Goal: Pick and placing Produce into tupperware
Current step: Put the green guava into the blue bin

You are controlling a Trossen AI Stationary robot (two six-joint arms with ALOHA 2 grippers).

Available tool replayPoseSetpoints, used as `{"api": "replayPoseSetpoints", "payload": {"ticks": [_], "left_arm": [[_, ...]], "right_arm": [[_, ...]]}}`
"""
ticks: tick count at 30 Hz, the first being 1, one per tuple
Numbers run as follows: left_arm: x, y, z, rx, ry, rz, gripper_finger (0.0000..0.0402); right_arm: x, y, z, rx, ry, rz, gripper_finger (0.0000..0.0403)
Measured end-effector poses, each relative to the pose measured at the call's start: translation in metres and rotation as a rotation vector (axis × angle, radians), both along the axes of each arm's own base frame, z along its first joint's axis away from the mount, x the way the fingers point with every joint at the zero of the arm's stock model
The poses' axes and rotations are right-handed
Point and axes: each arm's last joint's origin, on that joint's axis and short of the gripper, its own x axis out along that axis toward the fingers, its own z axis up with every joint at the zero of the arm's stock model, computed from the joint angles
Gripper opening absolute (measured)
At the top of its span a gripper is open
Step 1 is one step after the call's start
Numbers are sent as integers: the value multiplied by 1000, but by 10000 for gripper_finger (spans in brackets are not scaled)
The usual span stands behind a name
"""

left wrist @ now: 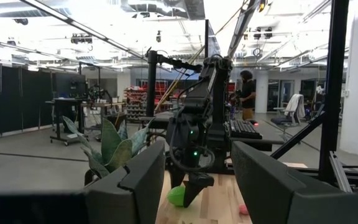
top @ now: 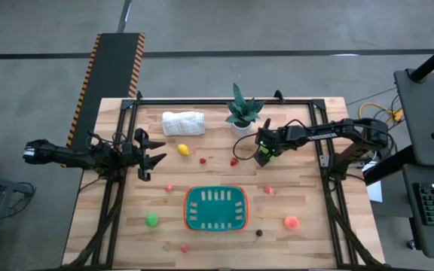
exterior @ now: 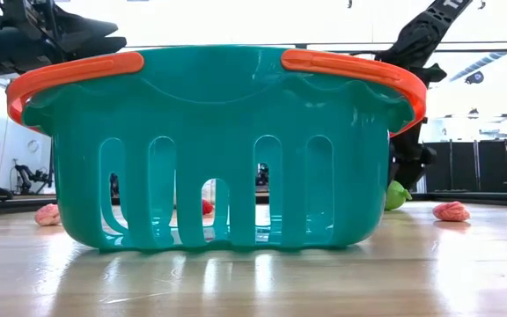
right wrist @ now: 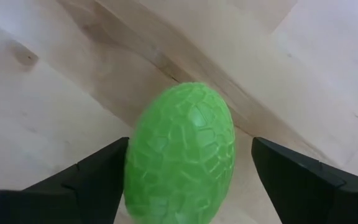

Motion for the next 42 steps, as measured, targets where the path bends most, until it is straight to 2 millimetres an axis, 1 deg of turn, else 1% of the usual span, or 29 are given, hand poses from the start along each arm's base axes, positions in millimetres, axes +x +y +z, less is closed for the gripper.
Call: {"api": "replayPoseSetpoints", "payload": {"ticks": [5, 26, 29, 37, 42], "left_arm": [[0, 0, 0, 0, 2, 0, 173], [0, 0, -1, 1, 5, 0, 173], [0, 0, -1, 1, 7, 0, 173], [0, 0, -1, 1, 7, 0, 173], [0, 0, -1, 1, 7, 0, 173]], "right_arm": [[2, 0, -6, 7, 24, -1, 324], [3, -1, -4, 4, -7, -22, 321], [3, -1, -4, 3, -9, -25, 301], [3, -1, -4, 3, -14, -25, 227], [3, -1, -4, 5, -16, -24, 202]]}}
